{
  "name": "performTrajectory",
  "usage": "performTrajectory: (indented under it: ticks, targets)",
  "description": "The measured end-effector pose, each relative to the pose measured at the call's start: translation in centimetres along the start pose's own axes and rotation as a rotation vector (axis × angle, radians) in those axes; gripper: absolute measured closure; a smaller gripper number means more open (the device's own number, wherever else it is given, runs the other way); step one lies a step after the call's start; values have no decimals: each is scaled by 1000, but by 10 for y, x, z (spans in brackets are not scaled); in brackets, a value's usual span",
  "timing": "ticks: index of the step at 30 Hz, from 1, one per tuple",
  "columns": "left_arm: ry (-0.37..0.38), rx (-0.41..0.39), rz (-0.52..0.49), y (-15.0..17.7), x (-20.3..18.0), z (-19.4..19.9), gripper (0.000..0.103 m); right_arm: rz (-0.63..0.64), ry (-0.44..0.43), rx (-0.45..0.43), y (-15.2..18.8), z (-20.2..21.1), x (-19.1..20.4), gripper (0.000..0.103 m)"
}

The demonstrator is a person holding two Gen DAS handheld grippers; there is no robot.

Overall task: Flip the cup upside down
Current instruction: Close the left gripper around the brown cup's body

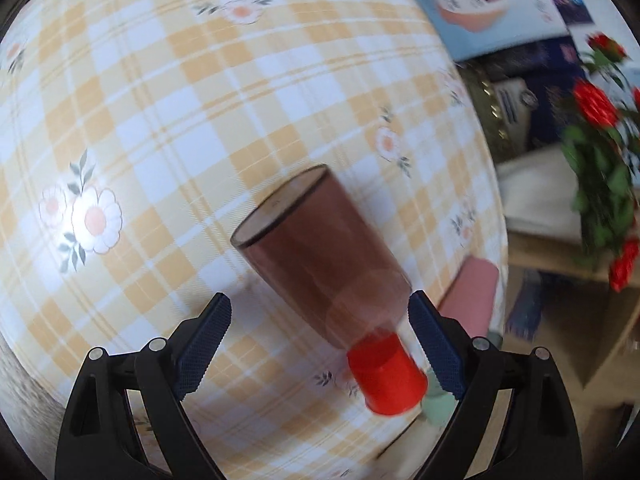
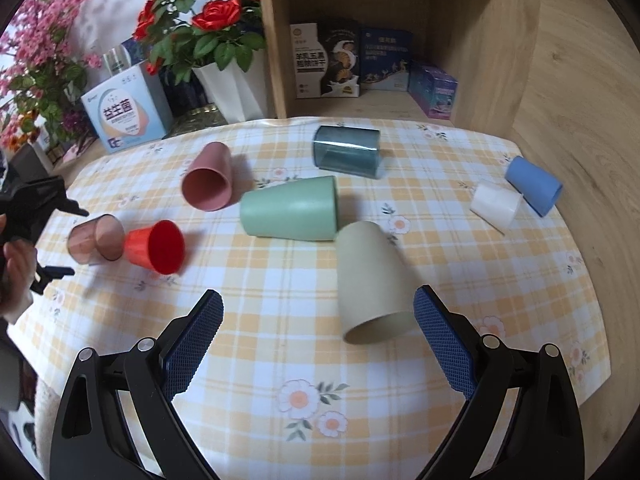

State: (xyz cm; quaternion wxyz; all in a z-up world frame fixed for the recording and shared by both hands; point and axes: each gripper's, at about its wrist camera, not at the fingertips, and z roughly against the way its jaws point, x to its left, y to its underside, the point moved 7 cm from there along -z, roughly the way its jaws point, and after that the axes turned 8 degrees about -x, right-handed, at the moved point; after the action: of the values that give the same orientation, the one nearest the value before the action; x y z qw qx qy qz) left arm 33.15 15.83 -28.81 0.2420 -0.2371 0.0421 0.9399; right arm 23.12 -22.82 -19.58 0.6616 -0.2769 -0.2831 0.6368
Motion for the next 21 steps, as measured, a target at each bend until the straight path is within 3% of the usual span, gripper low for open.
performTrajectory:
  ticks: [4, 10, 16, 21]
  targets:
    - [-31, -52, 41, -9, -3, -8, 15, -5, 0, 9, 2, -2, -7, 10]
    - [-89, -114, -4, -22, -14, -19, 15, -32, 2, 34, 7, -10, -16, 10]
    - [-73, -93, -45, -28, -12, -30, 15, -48, 11, 44, 7, -13, -21, 10]
    - [-69, -119, -237, -20, -18, -25, 20, -61, 6, 45, 5, -12, -24, 10]
